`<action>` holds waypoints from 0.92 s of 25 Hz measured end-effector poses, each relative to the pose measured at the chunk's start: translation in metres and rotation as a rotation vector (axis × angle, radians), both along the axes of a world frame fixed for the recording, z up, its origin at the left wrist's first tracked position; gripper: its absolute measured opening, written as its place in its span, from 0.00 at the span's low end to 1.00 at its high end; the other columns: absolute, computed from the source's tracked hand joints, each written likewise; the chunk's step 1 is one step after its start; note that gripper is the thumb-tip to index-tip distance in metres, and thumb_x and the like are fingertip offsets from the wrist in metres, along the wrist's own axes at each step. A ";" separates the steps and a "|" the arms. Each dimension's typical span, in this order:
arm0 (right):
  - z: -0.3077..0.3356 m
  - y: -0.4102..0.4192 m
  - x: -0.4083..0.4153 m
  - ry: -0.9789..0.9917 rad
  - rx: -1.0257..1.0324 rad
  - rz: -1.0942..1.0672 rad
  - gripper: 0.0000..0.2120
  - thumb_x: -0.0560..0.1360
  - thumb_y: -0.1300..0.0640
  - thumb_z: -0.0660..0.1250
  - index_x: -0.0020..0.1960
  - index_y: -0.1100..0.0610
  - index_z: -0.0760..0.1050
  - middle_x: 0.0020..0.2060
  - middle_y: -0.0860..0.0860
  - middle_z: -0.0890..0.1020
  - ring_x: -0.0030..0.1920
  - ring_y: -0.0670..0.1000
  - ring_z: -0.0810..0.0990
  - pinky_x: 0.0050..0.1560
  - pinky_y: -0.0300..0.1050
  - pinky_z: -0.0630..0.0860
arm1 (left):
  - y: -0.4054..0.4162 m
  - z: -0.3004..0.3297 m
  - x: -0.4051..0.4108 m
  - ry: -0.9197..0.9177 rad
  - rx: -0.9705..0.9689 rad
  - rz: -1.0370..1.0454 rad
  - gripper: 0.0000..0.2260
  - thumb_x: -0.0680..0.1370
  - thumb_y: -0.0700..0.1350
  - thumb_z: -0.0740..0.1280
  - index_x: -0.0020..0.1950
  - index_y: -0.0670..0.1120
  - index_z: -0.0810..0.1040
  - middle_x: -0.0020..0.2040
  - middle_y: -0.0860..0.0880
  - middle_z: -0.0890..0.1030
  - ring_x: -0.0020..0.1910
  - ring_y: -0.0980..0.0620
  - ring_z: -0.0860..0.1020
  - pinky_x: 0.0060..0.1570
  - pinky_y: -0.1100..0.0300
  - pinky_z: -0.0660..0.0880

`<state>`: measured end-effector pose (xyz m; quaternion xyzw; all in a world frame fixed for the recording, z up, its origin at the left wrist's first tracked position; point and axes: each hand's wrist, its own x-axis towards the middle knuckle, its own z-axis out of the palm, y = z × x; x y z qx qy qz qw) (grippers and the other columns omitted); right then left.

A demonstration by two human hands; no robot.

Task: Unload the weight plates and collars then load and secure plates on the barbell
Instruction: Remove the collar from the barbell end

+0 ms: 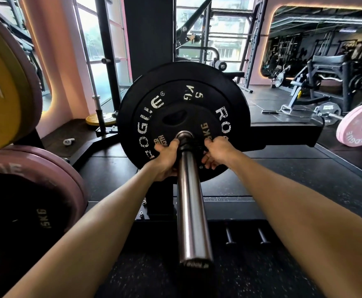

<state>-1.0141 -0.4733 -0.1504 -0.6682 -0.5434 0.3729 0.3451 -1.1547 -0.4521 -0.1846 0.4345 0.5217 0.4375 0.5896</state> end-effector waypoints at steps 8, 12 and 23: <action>-0.004 -0.113 -0.011 -0.009 -0.010 0.012 0.22 0.85 0.54 0.47 0.39 0.65 0.68 0.31 0.60 0.78 0.27 0.57 0.75 0.23 0.41 0.70 | -0.105 -0.003 -0.018 0.021 -0.004 -0.107 0.25 0.82 0.58 0.56 0.70 0.43 0.58 0.46 0.42 0.80 0.44 0.44 0.81 0.52 0.43 0.80; -0.006 -0.172 -0.018 -0.012 -0.008 0.020 0.21 0.84 0.55 0.47 0.37 0.63 0.67 0.30 0.59 0.76 0.24 0.55 0.74 0.18 0.35 0.67 | -0.169 -0.002 -0.027 0.023 -0.001 -0.177 0.23 0.80 0.59 0.54 0.64 0.42 0.65 0.51 0.38 0.82 0.50 0.41 0.82 0.53 0.43 0.80; 0.001 -0.286 -0.027 -0.004 0.016 0.043 0.15 0.80 0.61 0.49 0.39 0.63 0.69 0.31 0.60 0.78 0.27 0.56 0.75 0.25 0.41 0.70 | -0.271 0.004 -0.048 0.038 -0.001 -0.305 0.24 0.82 0.57 0.53 0.71 0.42 0.59 0.56 0.37 0.82 0.42 0.42 0.86 0.38 0.47 0.81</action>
